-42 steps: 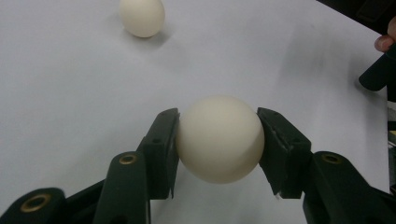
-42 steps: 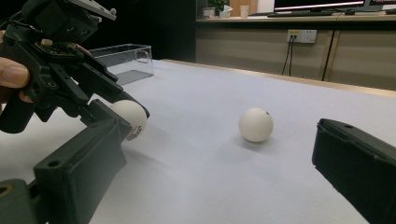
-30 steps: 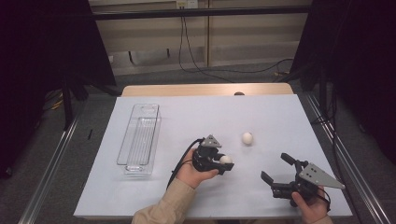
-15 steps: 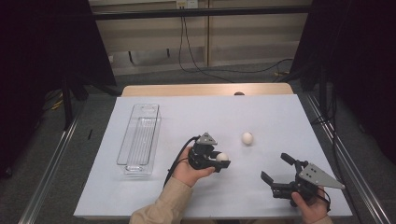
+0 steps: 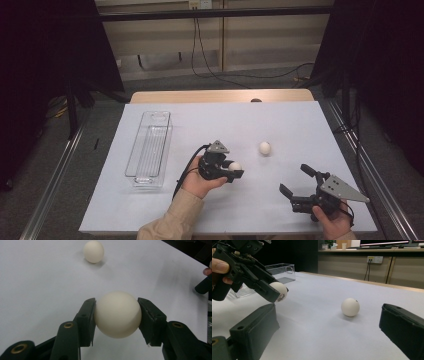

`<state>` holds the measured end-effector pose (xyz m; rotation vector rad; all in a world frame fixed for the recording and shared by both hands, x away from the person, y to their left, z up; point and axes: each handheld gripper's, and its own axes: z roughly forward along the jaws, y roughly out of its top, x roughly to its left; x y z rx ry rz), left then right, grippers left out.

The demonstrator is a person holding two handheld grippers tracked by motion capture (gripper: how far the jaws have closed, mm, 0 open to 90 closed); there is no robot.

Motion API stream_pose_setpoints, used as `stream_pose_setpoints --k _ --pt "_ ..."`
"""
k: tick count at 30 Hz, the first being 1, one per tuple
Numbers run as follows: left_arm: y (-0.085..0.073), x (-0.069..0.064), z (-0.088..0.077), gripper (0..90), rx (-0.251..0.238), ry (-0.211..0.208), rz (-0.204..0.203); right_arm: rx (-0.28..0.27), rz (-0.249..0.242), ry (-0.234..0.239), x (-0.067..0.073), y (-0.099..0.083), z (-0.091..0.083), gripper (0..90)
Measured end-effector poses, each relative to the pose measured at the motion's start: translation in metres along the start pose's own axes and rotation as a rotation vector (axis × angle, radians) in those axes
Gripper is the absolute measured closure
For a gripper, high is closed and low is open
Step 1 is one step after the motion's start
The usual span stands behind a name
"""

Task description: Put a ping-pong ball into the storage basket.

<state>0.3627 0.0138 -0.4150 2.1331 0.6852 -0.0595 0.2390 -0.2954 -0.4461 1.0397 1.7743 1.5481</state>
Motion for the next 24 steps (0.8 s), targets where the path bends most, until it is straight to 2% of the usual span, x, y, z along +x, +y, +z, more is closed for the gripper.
stream_pose_setpoints --k 8,24 --pt "0.000 0.005 -0.006 51.0 -0.015 0.011 -0.018 0.000 -0.001 0.002 0.000 0.000 0.000 1.0" --pt "0.000 0.011 -0.013 51.0 -0.011 0.034 -0.033 0.001 -0.002 0.002 0.000 0.000 0.000 1.1"
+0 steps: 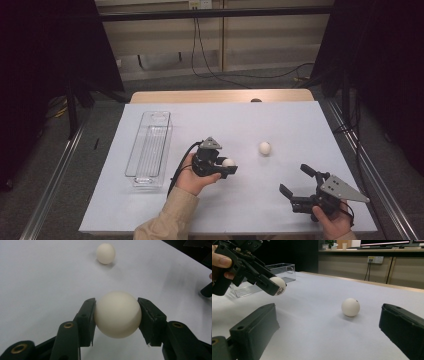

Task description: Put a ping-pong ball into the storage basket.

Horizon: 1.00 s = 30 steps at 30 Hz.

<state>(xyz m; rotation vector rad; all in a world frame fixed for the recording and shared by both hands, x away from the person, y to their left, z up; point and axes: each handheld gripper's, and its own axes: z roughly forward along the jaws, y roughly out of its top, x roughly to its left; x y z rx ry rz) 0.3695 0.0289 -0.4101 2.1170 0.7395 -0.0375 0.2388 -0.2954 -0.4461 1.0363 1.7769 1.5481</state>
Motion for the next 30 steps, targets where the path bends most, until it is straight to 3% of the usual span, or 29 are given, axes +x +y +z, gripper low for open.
stream_pose_setpoints --k 30 --pt "-0.001 0.011 -0.015 50.9 -0.006 0.028 -0.036 -0.006 -0.001 0.008 0.001 0.000 0.000 1.2"
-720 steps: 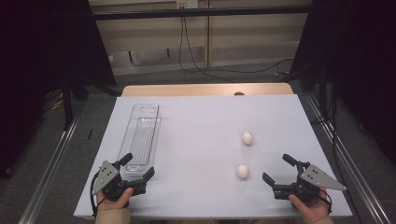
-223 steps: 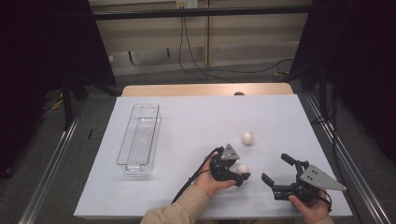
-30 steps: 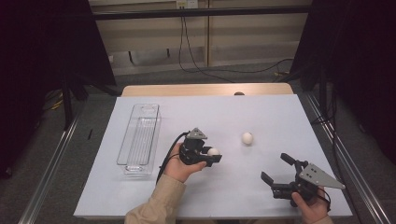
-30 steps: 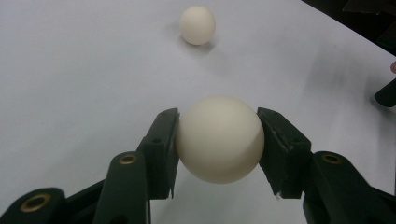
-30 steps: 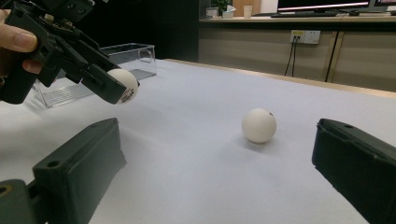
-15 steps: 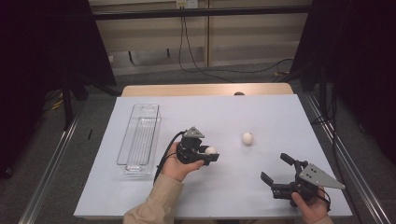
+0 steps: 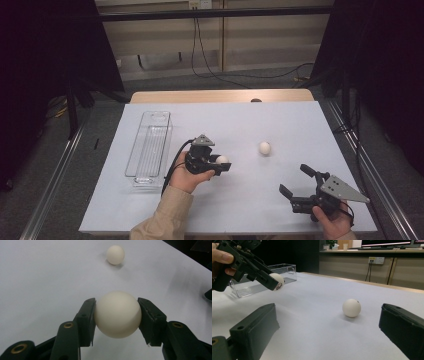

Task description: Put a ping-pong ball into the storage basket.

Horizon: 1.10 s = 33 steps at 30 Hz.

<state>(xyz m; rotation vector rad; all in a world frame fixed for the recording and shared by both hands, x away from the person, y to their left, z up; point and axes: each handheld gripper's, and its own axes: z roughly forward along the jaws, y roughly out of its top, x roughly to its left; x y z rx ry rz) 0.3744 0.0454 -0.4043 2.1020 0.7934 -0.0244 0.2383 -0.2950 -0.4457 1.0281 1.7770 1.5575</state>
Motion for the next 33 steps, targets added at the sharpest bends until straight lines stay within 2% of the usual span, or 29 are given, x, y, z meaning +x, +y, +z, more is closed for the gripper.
stream_pose_setpoints --k 33 --pt "0.000 0.013 -0.020 51.0 -0.024 0.060 -0.026 -0.001 -0.003 -0.001 0.000 0.000 0.000 1.3"
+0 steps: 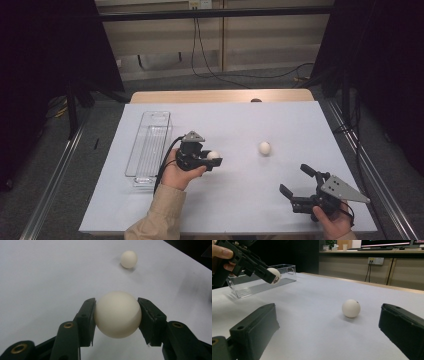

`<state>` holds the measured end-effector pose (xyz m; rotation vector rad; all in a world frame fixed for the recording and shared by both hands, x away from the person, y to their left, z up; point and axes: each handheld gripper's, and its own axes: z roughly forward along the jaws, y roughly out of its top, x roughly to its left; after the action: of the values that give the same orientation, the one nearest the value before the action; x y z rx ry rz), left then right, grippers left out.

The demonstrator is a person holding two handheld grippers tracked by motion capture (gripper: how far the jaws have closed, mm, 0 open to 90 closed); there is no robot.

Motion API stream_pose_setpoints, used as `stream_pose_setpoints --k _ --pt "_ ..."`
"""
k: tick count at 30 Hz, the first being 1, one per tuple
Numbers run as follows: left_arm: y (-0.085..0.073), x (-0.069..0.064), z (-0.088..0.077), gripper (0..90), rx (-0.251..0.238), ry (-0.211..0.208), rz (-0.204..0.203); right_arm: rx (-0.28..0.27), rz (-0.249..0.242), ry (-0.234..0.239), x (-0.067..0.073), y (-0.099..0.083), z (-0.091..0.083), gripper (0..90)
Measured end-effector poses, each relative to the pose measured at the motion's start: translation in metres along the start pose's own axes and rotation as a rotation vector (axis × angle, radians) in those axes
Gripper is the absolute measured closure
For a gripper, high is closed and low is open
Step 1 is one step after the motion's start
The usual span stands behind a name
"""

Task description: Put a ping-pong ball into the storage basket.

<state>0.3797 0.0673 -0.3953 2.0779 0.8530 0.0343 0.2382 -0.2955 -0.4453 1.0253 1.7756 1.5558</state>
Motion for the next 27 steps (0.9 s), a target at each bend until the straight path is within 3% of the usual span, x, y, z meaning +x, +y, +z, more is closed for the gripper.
stream_pose_setpoints --k 27 --pt "0.001 0.010 -0.015 50.9 -0.015 0.028 -0.015 -0.003 0.002 0.000 0.001 0.000 0.000 1.3"
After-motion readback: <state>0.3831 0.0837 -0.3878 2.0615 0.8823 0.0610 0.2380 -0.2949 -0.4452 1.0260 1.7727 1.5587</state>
